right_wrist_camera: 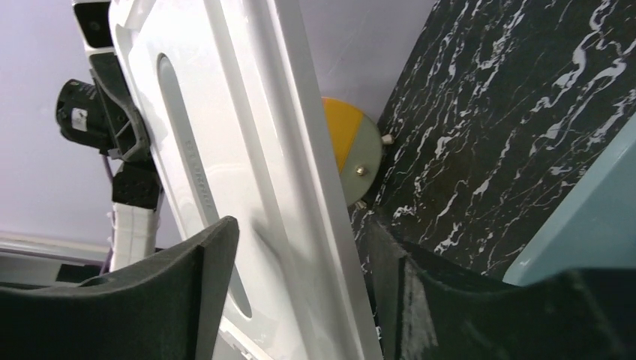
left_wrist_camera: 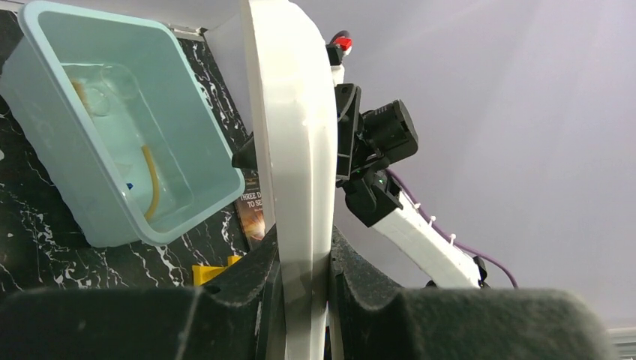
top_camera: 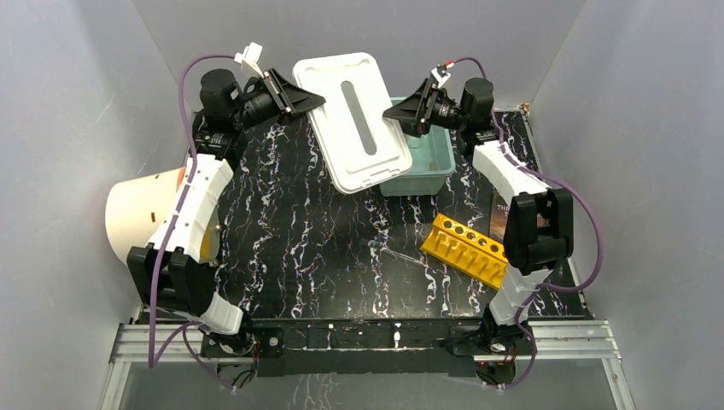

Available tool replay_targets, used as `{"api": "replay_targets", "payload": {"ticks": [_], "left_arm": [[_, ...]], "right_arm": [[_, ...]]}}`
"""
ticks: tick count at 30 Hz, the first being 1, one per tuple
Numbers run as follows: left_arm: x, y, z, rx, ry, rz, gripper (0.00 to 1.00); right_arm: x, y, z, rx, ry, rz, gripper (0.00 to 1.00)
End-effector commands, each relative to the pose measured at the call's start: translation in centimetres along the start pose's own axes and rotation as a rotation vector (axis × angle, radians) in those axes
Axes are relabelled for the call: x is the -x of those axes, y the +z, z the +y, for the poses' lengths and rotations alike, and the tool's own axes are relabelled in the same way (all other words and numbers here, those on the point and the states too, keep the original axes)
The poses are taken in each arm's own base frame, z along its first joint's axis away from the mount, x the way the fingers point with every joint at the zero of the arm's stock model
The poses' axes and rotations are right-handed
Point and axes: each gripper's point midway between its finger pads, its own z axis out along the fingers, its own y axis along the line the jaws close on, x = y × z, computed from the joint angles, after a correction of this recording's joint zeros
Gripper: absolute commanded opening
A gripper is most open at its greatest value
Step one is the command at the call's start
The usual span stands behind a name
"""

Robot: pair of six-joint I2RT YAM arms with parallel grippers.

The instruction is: Organize the chemistry lab equipment

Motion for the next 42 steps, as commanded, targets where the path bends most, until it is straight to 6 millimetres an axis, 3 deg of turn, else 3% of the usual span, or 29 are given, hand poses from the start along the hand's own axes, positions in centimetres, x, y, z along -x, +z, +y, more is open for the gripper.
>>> {"api": "replay_targets", "payload": {"ticks": [1, 7, 9, 14, 15, 18, 22, 25, 31, 35, 42], "left_arm": [[0.1, 0.1, -1.5, -0.068, 0.022, 0.015, 0.0], [-0.3, 1.6, 1.5, -0.035, -0.039, 0.047, 0.0], [-0.5, 2.1, 2.5, -0.019, -0.064, 0.057, 0.07], [-0.2, 3.6, 4.0, -0.033, -0.134, 0.064, 0.27], [0.0, 3.9, 4.4, -0.031, -0.144, 0.06, 0.35], [0.2, 4.7, 5.4, -0.025, -0.186, 0.062, 0.58], [-0.2, 5.6, 8.0, 0.032, -0.24, 0.068, 0.72], [-0.9, 6.5, 9.8, 0.066, -0.284, 0.085, 0.72], [-2.7, 9.0, 10.8, 0.067, -0.322, 0.131, 0.7], [-3.5, 10.4, 12.6, 0.097, -0.345, 0.138, 0.72], [-5.0, 15.5, 14.8, 0.099, -0.278, 0.203, 0.64]], "right_arm": [[0.2, -1.4, 4.9, 0.157, -0.069, 0.001, 0.67], [1.2, -2.5, 4.3, 0.141, -0.068, -0.047, 0.39], [1.7, -2.9, 4.0, 0.132, -0.059, -0.069, 0.3], [2.6, -3.3, 3.0, 0.107, -0.032, -0.104, 0.16], [2.8, -3.4, 2.6, 0.097, -0.025, -0.116, 0.14], [3.5, -3.7, 1.0, 0.057, -0.002, -0.157, 0.13], [4.5, -4.5, -1.8, -0.022, 0.021, -0.222, 0.13], [5.2, -5.3, -3.3, -0.062, 0.023, -0.274, 0.14], [6.2, -6.9, -5.3, -0.119, 0.012, -0.353, 0.13], [6.8, -8.4, -7.2, -0.178, 0.002, -0.411, 0.12], [7.4, -9.6, -8.7, -0.211, -0.04, -0.474, 0.12]]}}
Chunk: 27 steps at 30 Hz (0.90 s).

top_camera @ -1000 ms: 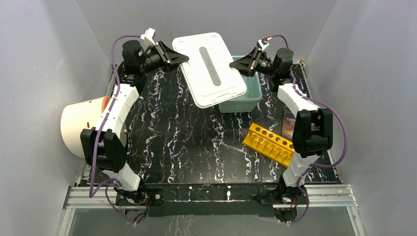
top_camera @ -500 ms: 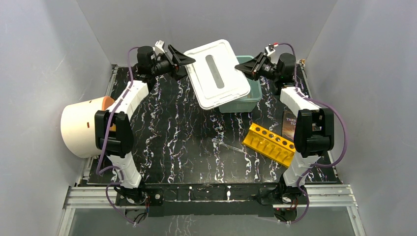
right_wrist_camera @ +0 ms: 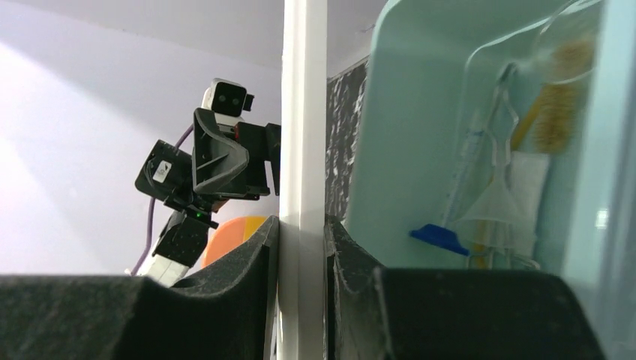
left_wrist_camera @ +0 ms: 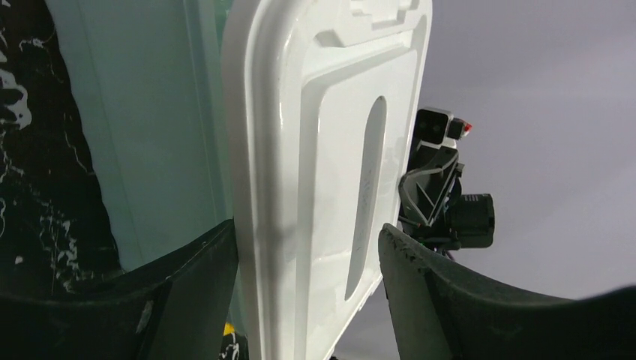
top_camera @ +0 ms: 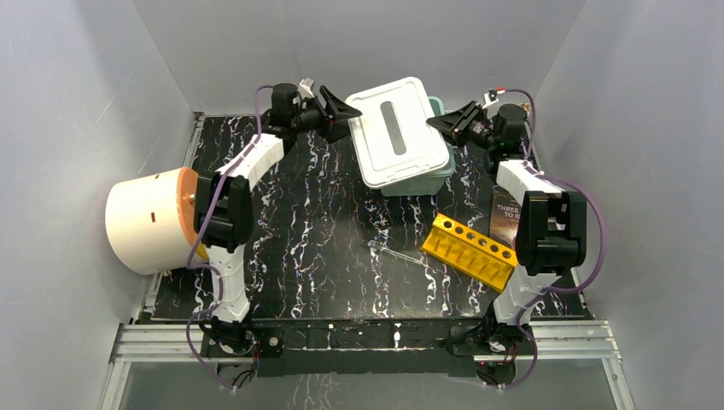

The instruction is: Organize the chemistry lab equipment

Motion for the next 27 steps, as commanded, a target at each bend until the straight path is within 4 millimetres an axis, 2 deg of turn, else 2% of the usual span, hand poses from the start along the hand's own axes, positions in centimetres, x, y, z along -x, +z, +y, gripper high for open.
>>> {"api": "replay_targets", "payload": {"ticks": [1, 3, 6, 12, 22, 27], "left_arm": [[-0.2, 1.9, -2.8, -0.038, 0.088, 0.027, 0.64], [0.2, 2.3, -2.3, -0.019, 0.087, 0.008, 0.64], [0.5, 2.5, -1.1, 0.018, 0.086, -0.008, 0.67], [0.4, 3.1, -0.2, 0.058, 0.091, -0.009, 0.67], [-0.5, 3.7, 3.0, 0.181, 0.084, 0.0, 0.67], [-1.5, 4.4, 3.4, 0.19, 0.086, 0.032, 0.67]], "right_arm": [[2.3, -0.8, 2.1, 0.037, -0.141, -0.123, 0.12], [3.7, -1.6, 1.2, 0.014, -0.153, -0.177, 0.12], [4.2, -2.0, 0.0, -0.012, -0.15, -0.215, 0.12], [5.7, -2.7, -0.8, -0.037, -0.172, -0.252, 0.12], [6.4, -3.4, -3.0, -0.103, -0.179, -0.275, 0.17], [6.9, -3.6, -4.0, -0.152, -0.188, -0.285, 0.24]]}}
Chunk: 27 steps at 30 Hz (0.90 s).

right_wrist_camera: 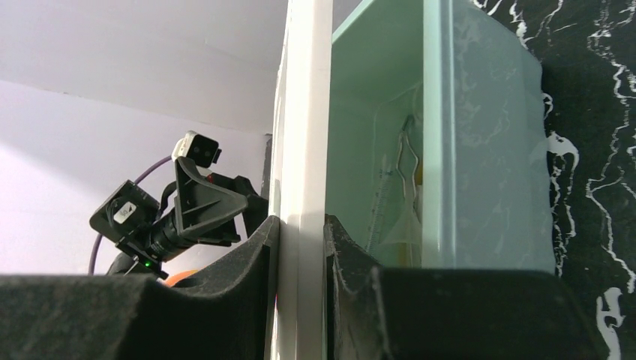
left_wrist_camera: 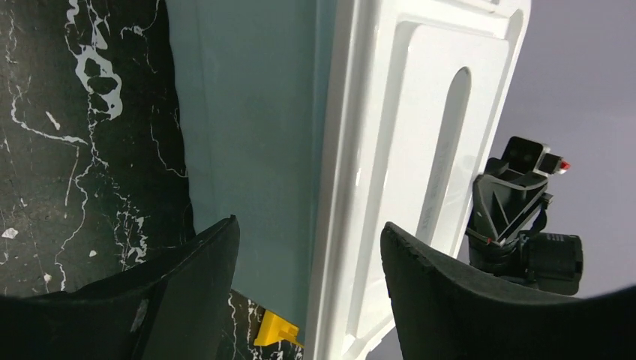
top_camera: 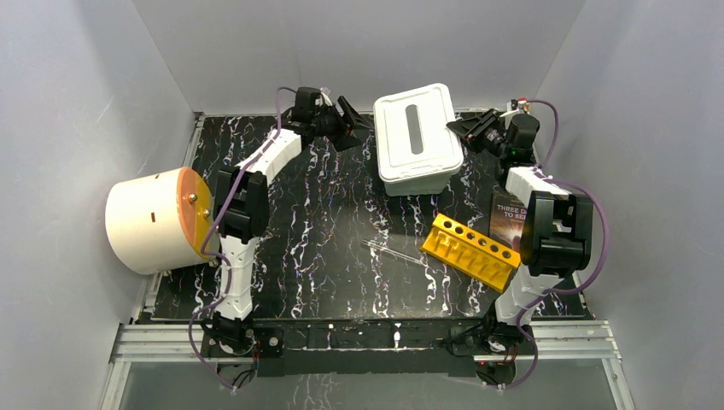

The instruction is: Organize the chemistry lab equipment

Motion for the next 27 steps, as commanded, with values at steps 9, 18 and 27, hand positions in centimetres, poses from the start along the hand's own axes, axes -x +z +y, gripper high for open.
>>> {"api": "replay_targets", "payload": {"ticks": [9, 18, 27], "left_arm": [[-3.4, 0.9, -2.7, -0.015, 0.077, 0.06, 0.68], [-3.3, 1.2, -2.8, -0.008, 0.08, 0.045, 0.62], [-2.9, 1.4, -2.3, 0.02, 0.089, 0.022, 0.54]], "right_arm": [[3.7, -1.1, -1.7, -0.162, -0.175, -0.124, 0.36], [4.5, -1.4, -1.8, -0.195, -0.251, -0.148, 0.61], [2.7, -2.0, -2.8, -0.205, -0.333, -0.062, 0.7]]}}
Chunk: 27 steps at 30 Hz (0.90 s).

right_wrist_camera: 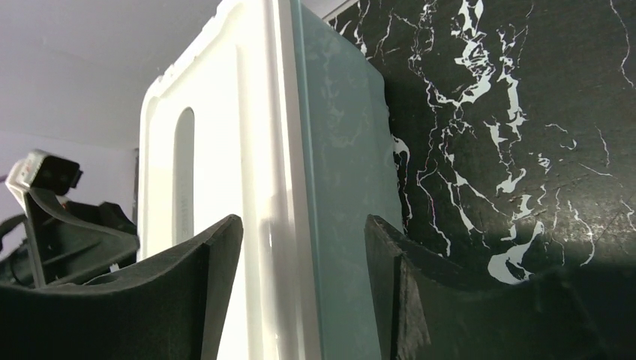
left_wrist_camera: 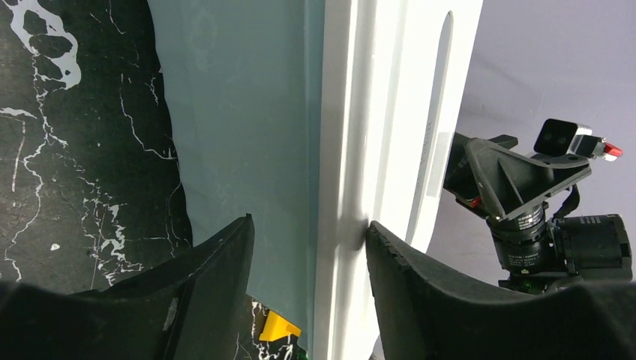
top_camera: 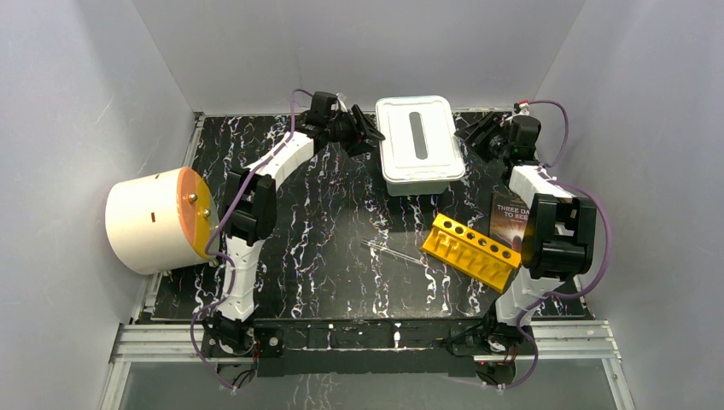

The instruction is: Organize the chemistry lab equipment

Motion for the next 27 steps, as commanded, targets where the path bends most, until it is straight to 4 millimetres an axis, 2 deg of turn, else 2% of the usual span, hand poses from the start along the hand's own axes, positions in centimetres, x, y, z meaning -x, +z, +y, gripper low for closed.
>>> {"api": "replay_targets", "payload": {"ticks": [1, 5, 12, 16, 19, 22, 27], "left_arm": [[1.2, -0.9, -2.2, -0.029, 0.043, -0.036, 0.52], [1.5, -0.3, -2.0, -0.029, 0.045, -0.04, 0.48], [1.6, 0.4, -0.9, -0.004, 0.044, -0.043, 0.44], [1.6, 1.0, 0.0, 0.011, 0.049, -0.04, 0.38], [1.9, 1.3, -0.2, 0.004, 0.062, -0.039, 0.34], [2.1, 1.5, -0.1, 0.004, 0.086, -0.04, 0.34], [2.2, 2.1, 1.6, 0.06, 0.108, -0.045, 0.35]], "right_arm": [[1.5, -1.5, 2.8, 0.094, -0.136, -0.013, 0.72], [0.5, -1.9, 2.5, 0.097, -0.161, 0.019, 0.76], [-0.1, -1.8, 0.4, 0.003, -0.184, 0.04, 0.7], [-0.9, -1.3, 0.3, -0.005, -0.242, 0.058, 0.67], [-1.5, -0.6, 0.4, -0.02, -0.281, 0.073, 0.66], [-1.2, -0.1, 0.1, -0.063, -0.288, 0.057, 0.65], [-0.5, 1.0, -1.6, -0.164, -0.271, 0.041, 0.55]]}}
